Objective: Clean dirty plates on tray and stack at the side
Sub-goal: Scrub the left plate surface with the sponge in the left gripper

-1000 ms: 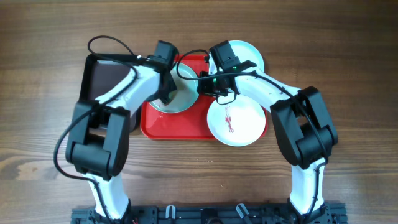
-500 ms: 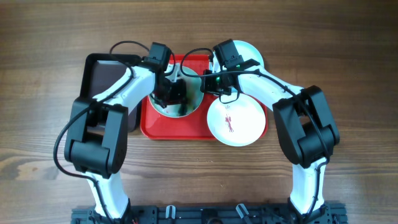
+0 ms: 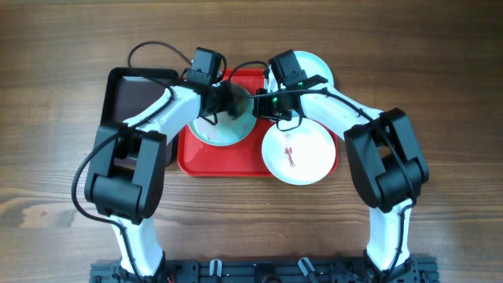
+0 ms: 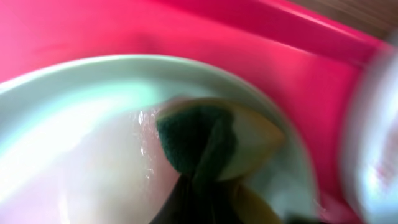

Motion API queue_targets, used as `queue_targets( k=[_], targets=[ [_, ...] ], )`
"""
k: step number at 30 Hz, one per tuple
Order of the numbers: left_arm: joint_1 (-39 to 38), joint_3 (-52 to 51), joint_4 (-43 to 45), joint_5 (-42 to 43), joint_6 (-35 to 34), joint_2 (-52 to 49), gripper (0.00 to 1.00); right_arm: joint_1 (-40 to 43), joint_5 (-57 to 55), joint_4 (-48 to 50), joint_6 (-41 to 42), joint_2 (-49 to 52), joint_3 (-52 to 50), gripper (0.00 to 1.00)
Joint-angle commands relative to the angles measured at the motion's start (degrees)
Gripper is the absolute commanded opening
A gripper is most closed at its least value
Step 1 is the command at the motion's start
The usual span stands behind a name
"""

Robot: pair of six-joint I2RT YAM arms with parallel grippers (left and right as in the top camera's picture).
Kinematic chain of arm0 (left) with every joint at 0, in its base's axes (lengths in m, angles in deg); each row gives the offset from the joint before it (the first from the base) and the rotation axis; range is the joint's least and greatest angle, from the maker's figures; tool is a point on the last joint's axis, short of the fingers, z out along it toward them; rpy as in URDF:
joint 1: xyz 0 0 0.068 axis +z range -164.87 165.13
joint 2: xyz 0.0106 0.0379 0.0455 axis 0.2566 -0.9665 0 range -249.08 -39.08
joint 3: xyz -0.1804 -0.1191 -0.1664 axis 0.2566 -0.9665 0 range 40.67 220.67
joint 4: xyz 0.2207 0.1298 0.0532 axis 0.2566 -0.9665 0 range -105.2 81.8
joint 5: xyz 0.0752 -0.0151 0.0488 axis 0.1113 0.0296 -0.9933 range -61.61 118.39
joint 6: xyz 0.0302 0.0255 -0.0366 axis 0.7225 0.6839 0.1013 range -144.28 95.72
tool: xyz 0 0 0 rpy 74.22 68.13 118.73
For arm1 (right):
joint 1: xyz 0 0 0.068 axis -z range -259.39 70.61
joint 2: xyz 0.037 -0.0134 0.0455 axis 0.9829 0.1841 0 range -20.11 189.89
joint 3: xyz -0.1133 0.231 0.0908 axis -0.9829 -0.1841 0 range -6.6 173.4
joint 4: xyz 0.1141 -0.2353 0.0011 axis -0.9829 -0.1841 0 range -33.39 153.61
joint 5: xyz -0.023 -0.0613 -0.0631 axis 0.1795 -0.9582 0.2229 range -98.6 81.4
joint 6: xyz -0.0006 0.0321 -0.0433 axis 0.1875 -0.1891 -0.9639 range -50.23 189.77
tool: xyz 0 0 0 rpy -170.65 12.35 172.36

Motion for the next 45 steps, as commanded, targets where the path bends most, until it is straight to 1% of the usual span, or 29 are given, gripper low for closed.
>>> queue_targets(
  k=[1, 2, 5, 6, 8, 11, 12, 14, 17, 19, 21, 24, 26, 28, 30, 36, 39, 41, 42, 45],
  targets=[
    [0.3, -0.4, -6.4, -21.1, -14.8, -0.7, 0.04, -0.6, -0.1, -0.3, -0.1, 1.3, 0.5, 0.04],
    [0.3, -0.4, -8.6, -22.2, -16.5, -0.7, 0.04, -0.6, -0.1, -0.3, 0.0, 1.3, 0.5, 0.04],
    [0.3, -0.4, -12.9, -22.1, -18.7, -0.7, 0.04, -0.6, -0.1, -0.3, 0.0, 1.3, 0.5, 0.04],
    [0.3, -0.4, -14.2, -20.4, -18.8, -0.7, 0.04, -0.6, -0.1, -0.3, 0.0, 1.3, 0.5, 0.04],
    [0.2, -0.4, -16.4, -13.9, -18.0, -0.7, 0.04, -0.6, -0.1, -0.3, 0.0, 1.3, 0.5, 0.04],
    [0.2, -0.4, -18.0, -1.6, -10.1, -0.7, 0.04, -0.6, -0.1, -0.3, 0.0, 1.3, 0.5, 0.04],
    [0.2, -0.4, -18.4, 4.4, -5.8, -0.7, 0.04, -0.6, -0.1, -0.3, 0.0, 1.3, 0.5, 0.04],
    [0.2, -0.4, -18.8, 13.5, 0.3, -0.7, 0.04, -0.6, -0.1, -0.3, 0.0, 1.3, 0.5, 0.04],
    [0.2, -0.4, -18.7, 24.7, 6.3, -0.7, 0.04, -0.6, -0.1, -0.3, 0.0, 1.3, 0.5, 0.04],
    [0.2, -0.4, -18.3, 29.8, 7.7, -0.7, 0.04, -0.6, -0.1, -0.3, 0.0, 1.3, 0.5, 0.04],
    [0.2, -0.4, -17.6, 32.4, 8.8, -0.7, 0.04, -0.6, -0.1, -0.3, 0.0, 1.3, 0.5, 0.04],
    [0.2, -0.4, -15.7, 32.7, 8.9, -0.7, 0.04, -0.6, -0.1, -0.3, 0.0, 1.3, 0.5, 0.04],
    [0.2, -0.4, -14.1, 31.9, 8.9, -0.7, 0.04, -0.6, -0.1, -0.3, 0.0, 1.3, 0.5, 0.04],
    [0.2, -0.4, -12.4, 28.8, 8.3, -0.7, 0.04, -0.6, -0.1, -0.3, 0.0, 1.3, 0.5, 0.04],
    [0.2, -0.4, -11.1, 22.3, 6.3, -0.7, 0.04, -0.6, -0.1, -0.3, -0.1, 1.3, 0.5, 0.04],
    [0.2, -0.4, -11.6, -10.4, -7.3, -0.7, 0.04, -0.6, -0.1, -0.3, -0.1, 1.3, 0.5, 0.04],
    [0.2, -0.4, -13.9, -21.8, -14.5, -0.7, 0.04, -0.6, -0.1, -0.2, -0.1, 1.3, 0.5, 0.05],
    [0.2, -0.4, -16.5, -26.6, -19.9, -0.7, 0.04, -0.6, -0.1, -0.2, -0.1, 1.3, 0.5, 0.04],
    [0.2, -0.4, -17.7, -27.8, -21.3, -0.7, 0.04, -0.6, -0.1, -0.2, -0.1, 1.3, 0.5, 0.04],
    [0.2, -0.4, -20.7, -27.6, -22.2, -0.7, 0.04, -0.6, -0.1, -0.2, -0.1, 1.3, 0.5, 0.04]
  ],
)
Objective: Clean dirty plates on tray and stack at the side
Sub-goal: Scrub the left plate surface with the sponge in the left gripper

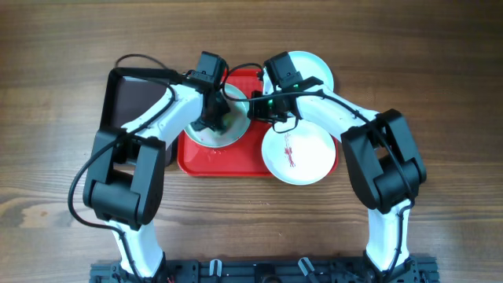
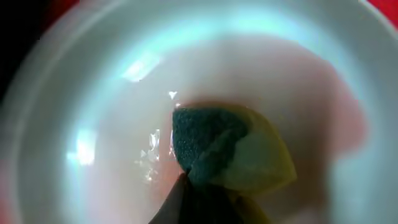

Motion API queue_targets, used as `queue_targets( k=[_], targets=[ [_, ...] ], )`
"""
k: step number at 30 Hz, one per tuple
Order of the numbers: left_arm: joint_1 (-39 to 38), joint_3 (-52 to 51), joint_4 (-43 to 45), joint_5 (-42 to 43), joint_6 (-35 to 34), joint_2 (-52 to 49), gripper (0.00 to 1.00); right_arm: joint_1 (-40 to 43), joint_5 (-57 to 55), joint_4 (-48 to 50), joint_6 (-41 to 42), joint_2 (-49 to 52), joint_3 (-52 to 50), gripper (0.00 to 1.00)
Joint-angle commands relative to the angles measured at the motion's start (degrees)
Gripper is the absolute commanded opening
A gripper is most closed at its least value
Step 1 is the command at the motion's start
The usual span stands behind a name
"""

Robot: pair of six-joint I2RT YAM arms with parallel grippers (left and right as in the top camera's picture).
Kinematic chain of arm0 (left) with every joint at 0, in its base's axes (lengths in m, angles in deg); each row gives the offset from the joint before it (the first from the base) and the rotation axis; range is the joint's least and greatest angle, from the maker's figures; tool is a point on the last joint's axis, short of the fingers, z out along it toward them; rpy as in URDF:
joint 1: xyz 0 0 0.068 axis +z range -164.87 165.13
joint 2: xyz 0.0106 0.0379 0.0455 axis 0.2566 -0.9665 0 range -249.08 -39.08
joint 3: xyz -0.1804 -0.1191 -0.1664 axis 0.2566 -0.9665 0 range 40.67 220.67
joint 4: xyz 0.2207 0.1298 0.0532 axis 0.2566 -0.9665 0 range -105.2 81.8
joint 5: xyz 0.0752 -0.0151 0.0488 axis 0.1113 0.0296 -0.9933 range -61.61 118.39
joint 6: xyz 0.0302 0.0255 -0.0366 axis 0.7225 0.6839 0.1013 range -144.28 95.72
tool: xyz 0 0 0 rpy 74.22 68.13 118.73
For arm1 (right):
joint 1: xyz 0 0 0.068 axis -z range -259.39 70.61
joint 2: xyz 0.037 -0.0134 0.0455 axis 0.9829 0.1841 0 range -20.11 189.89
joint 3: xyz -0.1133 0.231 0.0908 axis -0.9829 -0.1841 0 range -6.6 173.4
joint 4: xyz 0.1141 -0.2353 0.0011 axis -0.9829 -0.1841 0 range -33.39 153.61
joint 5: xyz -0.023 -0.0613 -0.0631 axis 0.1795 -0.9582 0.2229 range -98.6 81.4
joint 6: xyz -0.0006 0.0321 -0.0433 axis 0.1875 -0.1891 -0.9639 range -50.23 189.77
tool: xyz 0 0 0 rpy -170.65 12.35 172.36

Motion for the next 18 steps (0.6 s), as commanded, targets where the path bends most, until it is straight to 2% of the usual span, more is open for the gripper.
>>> queue_targets(
  k=[1, 3, 6, 13, 15, 18],
  targets=[
    [1.6, -2.0, -4.4, -14.8, -7.1, -2.5, 0.04, 0.6, -1.2, -0.6, 0.1, 1.3, 0.5, 0.04],
    [1.3, -2.0, -5.5, -10.9, -5.8, -2.5, 0.04, 0.6, -1.2, -0.6, 0.1, 1.3, 0.5, 0.04],
    [1.0, -2.0, -5.6, -1.0, 0.9, -2.5, 0.04, 0.6, -1.2, -0.6, 0.1, 1.3, 0.5, 0.04],
    [1.7, -2.0, -4.0, 33.5, 18.0, -2.4, 0.04, 0.6, -1.2, -0.8, 0.0, 1.3, 0.5, 0.04],
    [2.9, -1.9, -3.5, 39.7, 18.3, -2.1, 0.04, 0.6, -1.2, -0.8, 0.0, 1.3, 0.5, 0.04],
    [5.0, -1.9, -3.4, 41.8, 18.4, -1.3, 0.04, 0.6, -1.2, -0.8, 0.0, 1.3, 0.5, 0.04]
  ],
)
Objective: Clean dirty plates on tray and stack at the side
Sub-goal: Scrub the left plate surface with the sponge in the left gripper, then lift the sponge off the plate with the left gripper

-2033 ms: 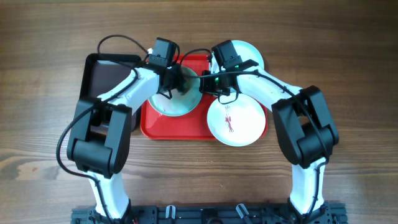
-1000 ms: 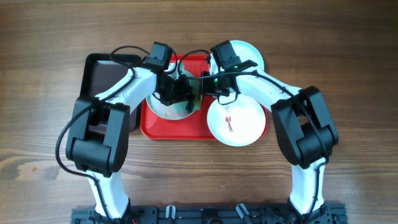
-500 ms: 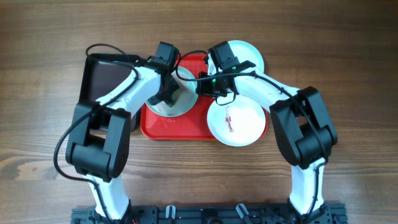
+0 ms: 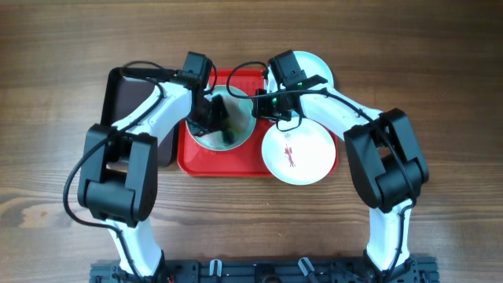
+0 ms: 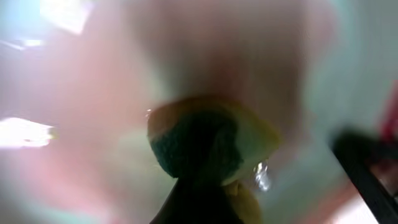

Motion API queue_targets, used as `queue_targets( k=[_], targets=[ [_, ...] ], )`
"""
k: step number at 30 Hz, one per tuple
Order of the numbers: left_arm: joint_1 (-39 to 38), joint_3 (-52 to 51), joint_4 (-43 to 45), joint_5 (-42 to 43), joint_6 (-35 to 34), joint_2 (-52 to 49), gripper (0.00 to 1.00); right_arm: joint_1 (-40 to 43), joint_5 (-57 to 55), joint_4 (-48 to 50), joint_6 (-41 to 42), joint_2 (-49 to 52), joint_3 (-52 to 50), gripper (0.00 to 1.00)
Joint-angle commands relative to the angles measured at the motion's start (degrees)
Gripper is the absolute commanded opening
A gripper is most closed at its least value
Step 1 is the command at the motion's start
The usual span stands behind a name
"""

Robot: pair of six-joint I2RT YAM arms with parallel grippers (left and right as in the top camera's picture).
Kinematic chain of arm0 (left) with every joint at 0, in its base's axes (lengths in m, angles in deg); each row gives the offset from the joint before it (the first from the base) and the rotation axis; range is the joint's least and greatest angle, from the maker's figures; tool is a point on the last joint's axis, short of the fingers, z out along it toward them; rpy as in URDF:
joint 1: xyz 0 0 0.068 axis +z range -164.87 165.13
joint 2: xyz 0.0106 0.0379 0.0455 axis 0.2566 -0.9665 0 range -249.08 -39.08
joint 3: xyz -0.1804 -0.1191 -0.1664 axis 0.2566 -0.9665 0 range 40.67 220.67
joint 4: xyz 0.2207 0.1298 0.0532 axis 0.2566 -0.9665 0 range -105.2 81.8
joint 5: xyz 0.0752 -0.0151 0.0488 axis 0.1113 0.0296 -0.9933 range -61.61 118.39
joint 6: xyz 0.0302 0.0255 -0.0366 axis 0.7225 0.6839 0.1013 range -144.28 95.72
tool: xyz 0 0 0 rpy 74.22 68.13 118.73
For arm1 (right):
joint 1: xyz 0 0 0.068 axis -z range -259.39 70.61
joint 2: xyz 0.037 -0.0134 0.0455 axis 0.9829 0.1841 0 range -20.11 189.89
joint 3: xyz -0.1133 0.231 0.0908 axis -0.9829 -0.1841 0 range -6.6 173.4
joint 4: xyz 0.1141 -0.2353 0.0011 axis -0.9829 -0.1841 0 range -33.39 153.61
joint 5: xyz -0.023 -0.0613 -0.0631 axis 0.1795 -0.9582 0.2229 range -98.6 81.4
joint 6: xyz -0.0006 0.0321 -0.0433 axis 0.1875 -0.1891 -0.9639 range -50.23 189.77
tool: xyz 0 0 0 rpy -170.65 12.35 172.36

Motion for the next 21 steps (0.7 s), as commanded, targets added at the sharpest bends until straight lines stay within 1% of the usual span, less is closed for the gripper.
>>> queue_targets(
  k=[1, 5, 13, 17, 21],
  targets=[
    [2.0, -1.5, -0.2, 15.5, 5.2, -0.7, 0.04, -0.5, -0.7, -0.3, 0.1, 1.3, 0.5, 0.04],
    [5.0, -0.8, -0.2, 15.5, 7.0, 2.1, 0.04, -0.5, -0.7, -0.2, 0.1, 1.3, 0.5, 0.04],
    [9.9, 3.1, -0.2, 15.5, 7.2, 9.1, 0.04, -0.5, -0.7, -0.2, 0.1, 1.3, 0.5, 0.04],
    [11.1, 4.1, -0.1, 15.2, 7.6, 12.4, 0.04, -0.5, -0.8, 0.0, 0.0, 1.3, 0.5, 0.04],
    [11.2, 4.1, -0.4, 12.0, 8.3, 14.8, 0.04, -0.6, -1.6, 1.0, -0.4, 1.6, 0.3, 0.06]
  ],
)
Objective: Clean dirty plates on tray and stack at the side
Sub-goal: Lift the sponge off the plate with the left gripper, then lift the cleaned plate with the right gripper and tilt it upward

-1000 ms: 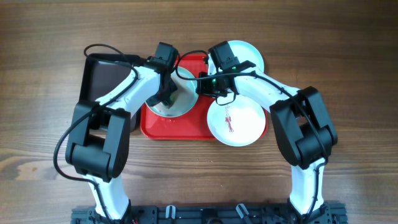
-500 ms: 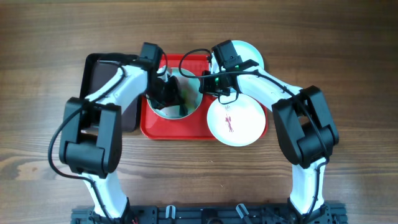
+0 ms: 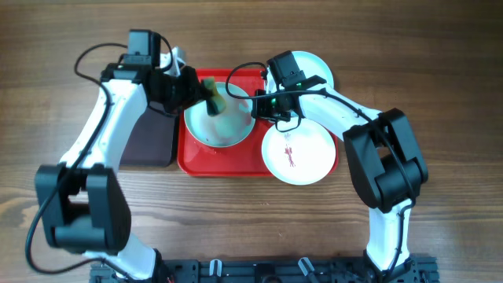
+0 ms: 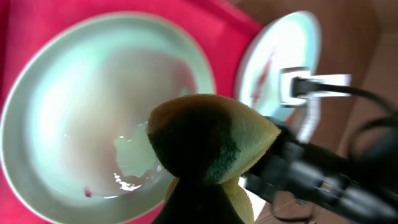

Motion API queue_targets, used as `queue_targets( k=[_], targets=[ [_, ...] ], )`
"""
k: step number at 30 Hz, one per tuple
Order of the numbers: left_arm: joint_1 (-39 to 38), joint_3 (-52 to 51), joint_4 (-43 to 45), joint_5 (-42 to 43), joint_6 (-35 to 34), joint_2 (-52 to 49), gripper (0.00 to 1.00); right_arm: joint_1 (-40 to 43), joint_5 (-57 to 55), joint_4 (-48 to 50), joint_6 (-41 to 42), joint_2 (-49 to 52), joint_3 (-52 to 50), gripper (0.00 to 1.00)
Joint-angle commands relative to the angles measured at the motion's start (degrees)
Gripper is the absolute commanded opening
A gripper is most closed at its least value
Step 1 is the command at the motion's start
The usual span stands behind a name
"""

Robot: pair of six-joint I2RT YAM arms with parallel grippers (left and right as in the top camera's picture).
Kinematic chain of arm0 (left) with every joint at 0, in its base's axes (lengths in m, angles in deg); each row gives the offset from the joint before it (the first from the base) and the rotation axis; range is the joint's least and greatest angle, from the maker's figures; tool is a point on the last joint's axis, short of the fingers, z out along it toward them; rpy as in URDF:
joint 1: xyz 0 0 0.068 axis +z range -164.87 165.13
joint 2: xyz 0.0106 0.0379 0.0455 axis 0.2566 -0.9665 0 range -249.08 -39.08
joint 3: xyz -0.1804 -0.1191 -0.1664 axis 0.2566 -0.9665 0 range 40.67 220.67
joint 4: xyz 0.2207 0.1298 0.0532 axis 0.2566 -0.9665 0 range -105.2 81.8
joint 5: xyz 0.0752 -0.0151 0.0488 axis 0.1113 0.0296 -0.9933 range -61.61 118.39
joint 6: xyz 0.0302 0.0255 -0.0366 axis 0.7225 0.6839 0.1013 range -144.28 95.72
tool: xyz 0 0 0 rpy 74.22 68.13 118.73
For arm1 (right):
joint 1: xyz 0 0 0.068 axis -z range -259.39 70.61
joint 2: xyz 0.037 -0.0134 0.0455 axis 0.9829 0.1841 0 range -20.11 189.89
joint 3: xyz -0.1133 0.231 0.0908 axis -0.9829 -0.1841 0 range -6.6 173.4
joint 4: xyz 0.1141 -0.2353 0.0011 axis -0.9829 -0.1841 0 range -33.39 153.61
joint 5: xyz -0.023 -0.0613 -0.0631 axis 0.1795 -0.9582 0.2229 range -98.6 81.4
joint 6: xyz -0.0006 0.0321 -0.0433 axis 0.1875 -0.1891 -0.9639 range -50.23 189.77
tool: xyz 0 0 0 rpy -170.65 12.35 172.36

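Note:
A pale green plate lies on the red tray. In the left wrist view the pale green plate is wet, with a small red speck near its rim. My left gripper is shut on a yellow-green sponge, lifted above the plate's far edge. My right gripper sits at the plate's right rim, apparently clamped on it. A white plate with a red smear lies at the tray's right edge.
Another pale plate rests on the wooden table behind the right arm. A dark tray stands to the left of the red tray, under my left arm.
My left gripper was low in the plate with the sponge pressed on it. Now it is raised and drawn back to the left, the sponge off the plate. The right arm has not moved.
The sponge was pressed near the plate's far rim, then in its middle, then on its right side near the right gripper, which stayed at the rim throughout. Now the sponge is lifted clear and the plate shows wet with one red speck.

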Motion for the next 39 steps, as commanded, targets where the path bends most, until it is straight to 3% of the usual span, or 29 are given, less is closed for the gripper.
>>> queue_targets(
  k=[1, 9, 12, 22, 26, 32, 39],
  targets=[
    [0.1, 1.1, -0.3, -2.6, 2.0, 3.0, 0.04, -0.5, -1.6, 1.3, -0.4, 1.6, 0.3, 0.07],
    [0.1, 1.0, -2.3, -8.7, 2.0, 2.9, 0.04, -2.5, -2.9, 3.9, 1.5, 3.3, 0.3, 0.13],
    [0.1, 1.0, -2.6, -10.2, 2.0, 2.9, 0.04, -2.6, -3.0, 3.7, 2.2, 3.3, 0.3, 0.04],
    [0.2, 1.0, -2.9, -11.4, 1.6, 2.8, 0.04, -1.2, -3.2, -0.7, 2.6, -0.5, 0.4, 0.04],
    [0.2, 1.0, -2.9, -13.7, 1.6, 2.8, 0.04, -1.2, -8.2, -4.1, -0.9, -6.6, 0.4, 0.04],
    [0.2, 1.0, -3.0, -13.9, 1.6, 2.8, 0.04, -2.2, -24.6, -12.9, -5.0, -15.2, 0.4, 0.04],
    [0.2, 1.0, -3.0, -13.9, 1.6, 2.8, 0.04, -5.0, -40.1, -20.1, -6.0, -18.4, 0.4, 0.04]
  ],
)
